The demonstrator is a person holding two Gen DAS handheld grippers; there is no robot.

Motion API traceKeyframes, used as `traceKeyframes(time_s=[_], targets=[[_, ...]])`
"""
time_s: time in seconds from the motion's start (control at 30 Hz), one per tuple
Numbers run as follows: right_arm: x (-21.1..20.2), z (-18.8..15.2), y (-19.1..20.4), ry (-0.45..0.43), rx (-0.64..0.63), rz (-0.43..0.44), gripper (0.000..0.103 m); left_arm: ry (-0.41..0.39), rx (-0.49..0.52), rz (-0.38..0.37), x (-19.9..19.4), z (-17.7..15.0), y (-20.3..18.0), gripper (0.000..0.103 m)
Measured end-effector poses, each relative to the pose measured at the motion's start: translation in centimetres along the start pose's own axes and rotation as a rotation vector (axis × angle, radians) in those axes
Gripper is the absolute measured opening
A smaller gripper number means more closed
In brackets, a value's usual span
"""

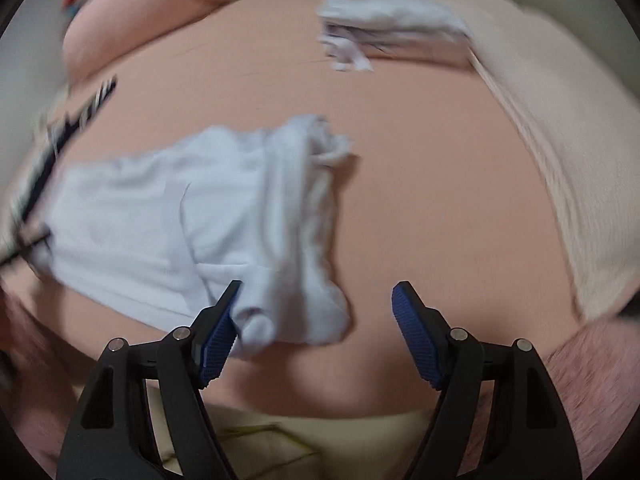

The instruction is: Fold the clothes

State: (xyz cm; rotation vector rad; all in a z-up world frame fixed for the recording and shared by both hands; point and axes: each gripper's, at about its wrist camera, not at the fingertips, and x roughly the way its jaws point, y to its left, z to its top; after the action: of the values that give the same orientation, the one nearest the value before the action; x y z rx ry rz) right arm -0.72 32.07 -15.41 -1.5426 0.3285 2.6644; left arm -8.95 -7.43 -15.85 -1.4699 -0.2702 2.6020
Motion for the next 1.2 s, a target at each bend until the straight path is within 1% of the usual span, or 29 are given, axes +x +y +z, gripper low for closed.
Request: traceKeyframes(time_s=[0.07, 0.17, 0.27, 0.33, 0.4, 0.43, 0.5, 0.57, 0.63, 0.67, 0.7, 0.8, 0.87, 0.9, 0.97, 1.03, 1.07, 1.13, 1.2], targets=[[-0.2, -0.2, -1.7, 0.013, 0.077, 0.005, 0.076, -0.023, -0.038, -0.005, -0.5, 0.2, 0.9, 0.040], [-0.8, -0.6, -2.8, 0.006, 0.133, 0.008, 0.076, -0.022, -0.033, -0.001, -0.4, -0.1, 1.1, 0.039], [-2.0, -1.0, -2.5, -0.039, 0.116, -0.056, 0.076, -0.015, -0.016, 0.012, -0.2, -0.4, 1.0, 0.039], [-2.9, -1.1, -2.8, -0.073, 0.133, -0.103, 0.076, -0.011, -0.010, 0.035, -0.1, -0.6, 0.8, 0.040], [-3.9, -1.3, -3.4, -0.106, 0.160, -0.140, 0.075, -0.013, -0.019, 0.039, 0.0, -0.4, 0.8, 0.040], [-4.3, -1.3, -4.1, -0.115, 0.189, -0.130, 0.075, -0.017, -0.011, 0.025, -0.2, -0.4, 0.2, 0.040], [-4.3, -1.1, -5.1, -0.111, 0.228, -0.072, 0.076, -0.031, 0.023, -0.019, -0.7, -0.4, -1.8, 0.040], [-4.0, -1.1, -4.9, -0.087, 0.213, 0.019, 0.075, -0.044, 0.057, -0.063, -1.2, -0.5, -3.8, 0.040], [-3.8, -1.3, -3.4, -0.067, 0.148, 0.055, 0.075, -0.058, 0.091, -0.106, -1.7, -0.6, -5.8, 0.040], [-3.5, -1.3, -2.5, -0.055, 0.108, 0.061, 0.075, -0.064, 0.108, -0.128, -1.9, -0.7, -6.8, 0.040], [-3.1, -1.3, -1.5, -0.042, 0.066, 0.066, 0.075, -0.059, 0.146, -0.147, -1.8, -0.9, -8.5, 0.040], [-2.2, -1.5, 0.7, -0.006, -0.026, 0.050, 0.075, -0.002, 0.320, -0.177, -0.3, -1.8, -15.0, 0.040], [-1.7, -1.9, 1.5, 0.029, -0.064, 0.041, 0.075, 0.039, 0.407, -0.190, 1.2, -2.3, -18.6, 0.040], [-1.6, -2.2, 1.7, 0.045, -0.080, 0.037, 0.075, 0.059, 0.434, -0.199, 2.0, -2.6, -19.9, 0.040], [-1.4, -2.7, 2.1, 0.057, -0.105, 0.018, 0.075, 0.098, 0.448, -0.201, 3.7, -3.0, -21.8, 0.040], [-0.7, -2.9, 2.5, 0.066, -0.131, -0.020, 0.075, 0.106, 0.437, -0.189, 4.7, -3.2, -22.9, 0.040], [-0.2, -3.0, 2.6, 0.074, -0.141, -0.056, 0.075, 0.105, 0.416, -0.190, 4.9, -3.1, -22.9, 0.040], [0.8, -2.9, 2.6, 0.085, -0.134, -0.126, 0.071, 0.124, 0.377, -0.212, 5.2, -2.8, -22.5, 0.041], [0.2, -2.5, 2.3, 0.043, -0.109, -0.123, 0.070, 0.141, 0.355, -0.235, 5.3, -2.4, -21.9, 0.044]])
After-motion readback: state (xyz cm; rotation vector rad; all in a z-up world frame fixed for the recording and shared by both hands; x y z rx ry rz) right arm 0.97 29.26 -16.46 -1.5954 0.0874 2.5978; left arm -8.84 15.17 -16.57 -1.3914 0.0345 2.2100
